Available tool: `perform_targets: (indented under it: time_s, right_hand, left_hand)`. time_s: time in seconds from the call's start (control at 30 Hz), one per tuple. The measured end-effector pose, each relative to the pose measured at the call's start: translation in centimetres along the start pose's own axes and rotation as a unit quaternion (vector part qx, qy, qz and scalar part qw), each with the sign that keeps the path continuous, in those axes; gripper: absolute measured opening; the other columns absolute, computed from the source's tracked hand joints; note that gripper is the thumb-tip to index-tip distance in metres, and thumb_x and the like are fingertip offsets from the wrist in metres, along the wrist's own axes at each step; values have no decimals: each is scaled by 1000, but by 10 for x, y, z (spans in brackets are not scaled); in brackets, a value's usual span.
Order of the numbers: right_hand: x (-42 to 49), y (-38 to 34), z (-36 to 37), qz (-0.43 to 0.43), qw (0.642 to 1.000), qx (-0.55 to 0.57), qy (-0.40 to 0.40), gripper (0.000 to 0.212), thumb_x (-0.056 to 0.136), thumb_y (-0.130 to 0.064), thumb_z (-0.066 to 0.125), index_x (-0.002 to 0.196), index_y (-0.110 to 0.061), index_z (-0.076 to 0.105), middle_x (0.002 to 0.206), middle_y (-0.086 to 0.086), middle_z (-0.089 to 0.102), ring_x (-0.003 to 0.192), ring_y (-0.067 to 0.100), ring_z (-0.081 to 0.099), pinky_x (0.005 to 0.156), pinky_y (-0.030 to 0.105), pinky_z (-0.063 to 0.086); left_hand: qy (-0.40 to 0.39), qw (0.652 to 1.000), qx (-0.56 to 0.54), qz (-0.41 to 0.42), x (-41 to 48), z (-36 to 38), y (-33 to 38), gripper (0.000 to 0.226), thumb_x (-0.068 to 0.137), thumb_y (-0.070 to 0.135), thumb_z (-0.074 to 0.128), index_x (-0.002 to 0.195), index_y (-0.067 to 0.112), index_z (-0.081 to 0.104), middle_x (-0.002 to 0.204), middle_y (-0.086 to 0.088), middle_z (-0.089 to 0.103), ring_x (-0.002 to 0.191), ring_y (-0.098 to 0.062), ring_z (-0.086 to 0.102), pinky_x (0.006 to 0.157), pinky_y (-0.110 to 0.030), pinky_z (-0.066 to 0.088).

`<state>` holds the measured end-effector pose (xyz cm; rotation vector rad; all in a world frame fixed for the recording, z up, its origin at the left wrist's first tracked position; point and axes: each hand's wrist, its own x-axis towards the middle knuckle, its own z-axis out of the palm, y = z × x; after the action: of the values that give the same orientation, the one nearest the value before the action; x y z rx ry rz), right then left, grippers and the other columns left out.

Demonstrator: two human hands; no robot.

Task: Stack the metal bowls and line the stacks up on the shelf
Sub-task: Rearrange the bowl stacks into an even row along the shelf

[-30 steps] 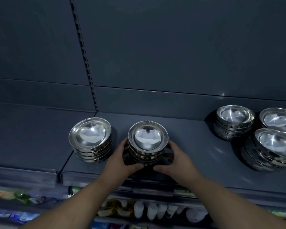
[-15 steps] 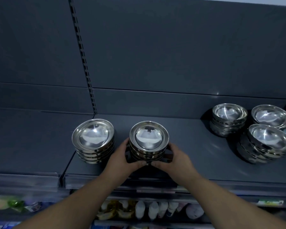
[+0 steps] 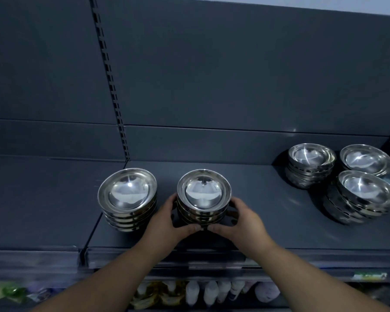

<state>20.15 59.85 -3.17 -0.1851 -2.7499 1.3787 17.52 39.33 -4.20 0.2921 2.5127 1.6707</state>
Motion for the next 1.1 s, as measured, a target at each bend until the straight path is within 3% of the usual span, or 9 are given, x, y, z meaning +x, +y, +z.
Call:
perform_targets:
  time_s: [0.1,0.27,0.6,0.83,0.97,1.1]
  right_hand:
    - [0,-1,1,-3,1000,-10,1,91,58,-37,91,136,-30,45,129,-9,57,115,5,53,93,17,41]
    - [0,-4,2,-5,1000,-17,10,93,58,-34,92,138,-28,45,125,-12,54,109,4,53,88,13,38]
    - [-1,-7,0,-2,1000,-9,10,94,56,-45,90,137,-26,46,130,-11,53,114,3,49,93,16,38]
    - [2,-7,1,7,1000,-6,15,91,53,-48,90,132,-26,50,128,-10,56,114,5,52,95,20,43]
    - [2,-9,0,0,1000,6,11,89,57,-44,90,134,-25,49,127,-11,55,108,0,49,83,6,37]
    - [2,-8,3,3,1000,14,18,87,58,-42,90,134,-25,49,128,-10,55,110,2,50,89,15,38]
  left_hand:
    - [1,1000,3,8,1,2,-2,97,63,21,89,141,34,32,125,18,52,113,5,49,87,-1,36]
    - [14,1000,-15,14,3,5,-9,97,60,16,90,136,41,35,130,15,55,118,3,52,104,-24,43]
    - [17,999,-33,14,5,5,-11,94,59,12,90,129,42,36,123,19,57,114,6,53,95,-11,43]
    - [19,999,-43,17,6,6,-11,98,57,7,90,130,43,35,122,24,57,113,11,53,97,-12,43]
    - [13,999,-37,16,7,5,-11,98,58,9,90,136,37,36,123,20,57,114,8,53,95,-12,42]
    - [4,999,-40,10,10,5,-10,101,59,10,90,141,30,34,125,13,58,116,1,55,100,-19,44]
